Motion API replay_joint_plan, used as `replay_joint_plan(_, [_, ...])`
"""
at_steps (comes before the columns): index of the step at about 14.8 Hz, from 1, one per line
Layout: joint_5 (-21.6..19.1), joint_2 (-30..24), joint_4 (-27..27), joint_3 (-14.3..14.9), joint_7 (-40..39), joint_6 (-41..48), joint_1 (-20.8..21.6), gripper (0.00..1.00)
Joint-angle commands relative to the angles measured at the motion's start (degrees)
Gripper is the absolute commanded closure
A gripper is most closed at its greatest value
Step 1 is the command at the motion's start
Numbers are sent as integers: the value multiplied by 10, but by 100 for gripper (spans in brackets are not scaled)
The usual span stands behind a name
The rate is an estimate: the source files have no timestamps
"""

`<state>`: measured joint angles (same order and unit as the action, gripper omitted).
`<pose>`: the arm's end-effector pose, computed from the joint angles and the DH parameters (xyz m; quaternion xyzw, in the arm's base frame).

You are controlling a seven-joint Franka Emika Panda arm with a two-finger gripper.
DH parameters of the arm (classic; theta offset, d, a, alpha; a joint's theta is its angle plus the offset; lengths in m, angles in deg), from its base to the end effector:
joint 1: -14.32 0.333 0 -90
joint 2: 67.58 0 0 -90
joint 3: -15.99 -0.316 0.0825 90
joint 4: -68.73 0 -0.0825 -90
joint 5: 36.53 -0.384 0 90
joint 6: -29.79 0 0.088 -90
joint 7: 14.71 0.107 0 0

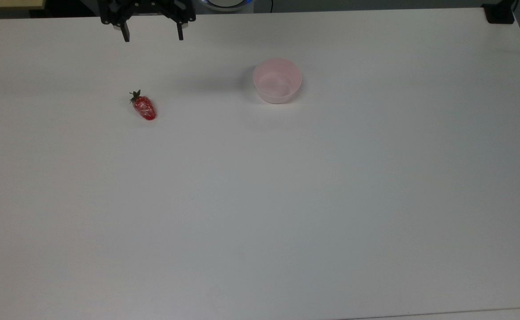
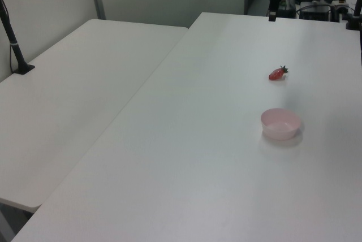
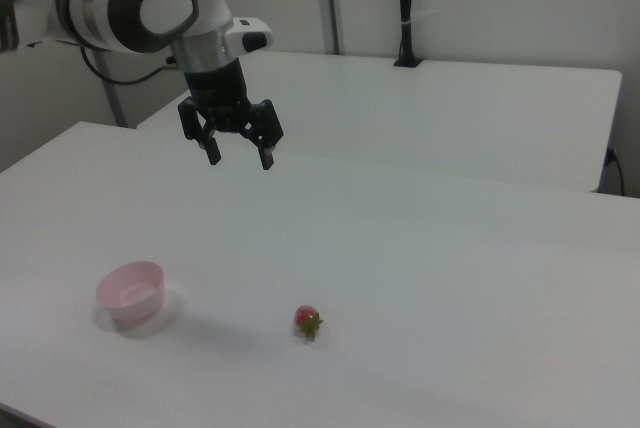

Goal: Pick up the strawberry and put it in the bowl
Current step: 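Move the open gripper over the red strawberry and lower it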

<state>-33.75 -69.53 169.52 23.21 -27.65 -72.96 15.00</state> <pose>0.5548 -0.0687 0.5733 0.9974 0.0603 0.0298 0.0271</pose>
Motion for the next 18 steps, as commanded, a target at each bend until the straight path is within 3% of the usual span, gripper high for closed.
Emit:
replay_joint_plan(1, [-10, -10, -3, 10, -1, 18, -2, 0])
replay_joint_plan(12, [-9, 0, -1, 28, -23, 29, -6, 0])
replay_joint_plan(17, [-4, 33, 12, 98, -145, 12, -2, 0])
replay_joint_plan(18, [-1, 41, 29, 115, -188, -25, 0, 0])
